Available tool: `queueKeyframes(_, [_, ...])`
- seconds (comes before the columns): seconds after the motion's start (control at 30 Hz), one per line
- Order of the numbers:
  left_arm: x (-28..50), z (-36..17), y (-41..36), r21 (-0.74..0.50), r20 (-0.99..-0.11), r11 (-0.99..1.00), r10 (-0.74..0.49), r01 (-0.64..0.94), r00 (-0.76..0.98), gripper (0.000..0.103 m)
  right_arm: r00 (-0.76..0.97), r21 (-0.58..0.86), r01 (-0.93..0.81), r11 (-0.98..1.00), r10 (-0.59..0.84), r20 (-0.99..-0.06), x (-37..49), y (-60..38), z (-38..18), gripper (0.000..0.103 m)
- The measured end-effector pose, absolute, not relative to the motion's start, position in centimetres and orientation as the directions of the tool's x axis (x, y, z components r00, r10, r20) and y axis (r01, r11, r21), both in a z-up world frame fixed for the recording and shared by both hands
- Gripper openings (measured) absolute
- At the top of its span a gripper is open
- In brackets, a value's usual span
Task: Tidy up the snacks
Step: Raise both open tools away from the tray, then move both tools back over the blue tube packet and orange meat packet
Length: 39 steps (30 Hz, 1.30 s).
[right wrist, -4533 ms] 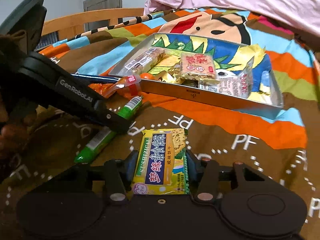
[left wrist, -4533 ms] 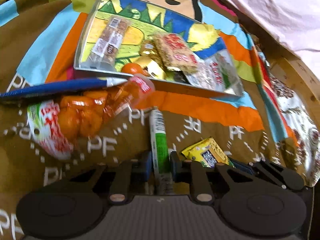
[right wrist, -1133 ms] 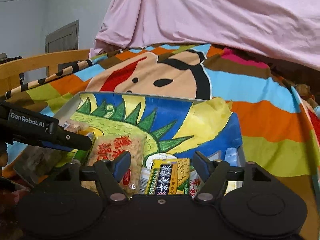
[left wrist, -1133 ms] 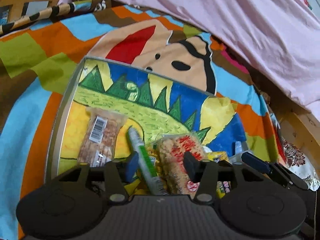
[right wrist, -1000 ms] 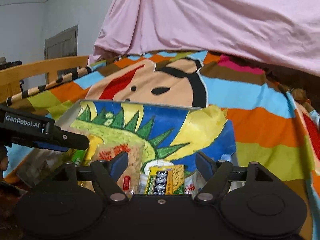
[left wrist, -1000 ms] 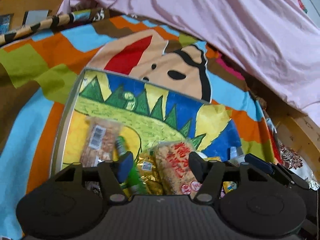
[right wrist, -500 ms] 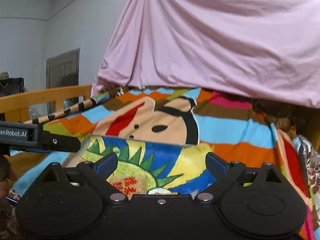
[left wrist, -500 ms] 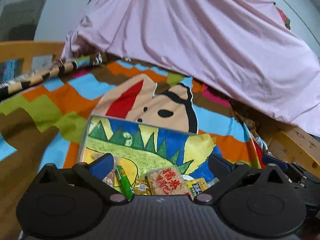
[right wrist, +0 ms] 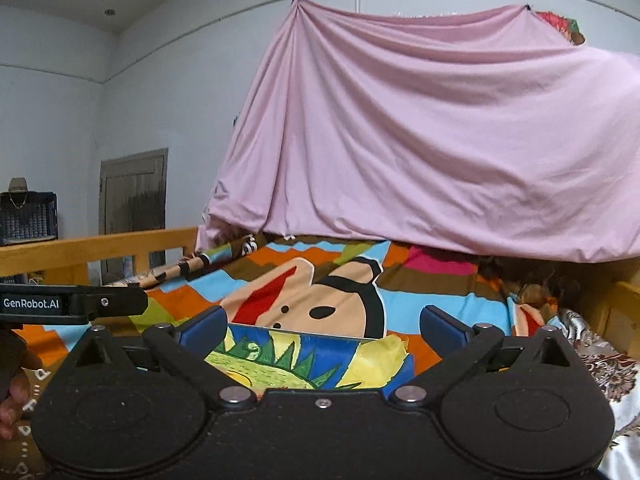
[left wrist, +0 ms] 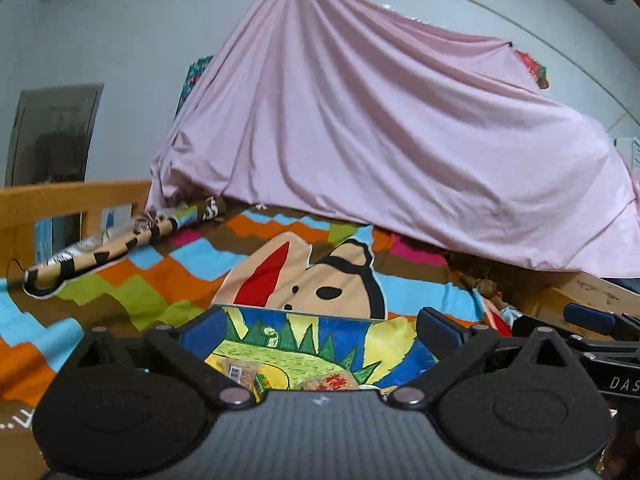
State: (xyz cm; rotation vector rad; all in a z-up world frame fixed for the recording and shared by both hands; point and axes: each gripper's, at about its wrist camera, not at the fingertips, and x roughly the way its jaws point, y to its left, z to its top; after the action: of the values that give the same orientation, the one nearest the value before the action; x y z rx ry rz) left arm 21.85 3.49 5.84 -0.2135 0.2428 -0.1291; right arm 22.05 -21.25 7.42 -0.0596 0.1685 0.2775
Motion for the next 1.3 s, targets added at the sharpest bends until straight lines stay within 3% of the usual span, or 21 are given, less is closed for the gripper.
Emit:
queueKeyframes(0.7, [11.6,4.0,1.9,-0.16,-0.317,0.983,-0.137,0.09,0.938,0.103,0.959,-0.055,-0.233,0.971,0.22,-0.179,9.6,-23.8,7.8,0.102])
queueKeyframes(1.3, [6.1,0.5,3.6,-0.131,-0.409,0.991,-0.077,0.025,0.909,0.103,0.931,-0.043,-0.225,0.973,0.202,-0.305,4.6,-24.2,4.2,0.102])
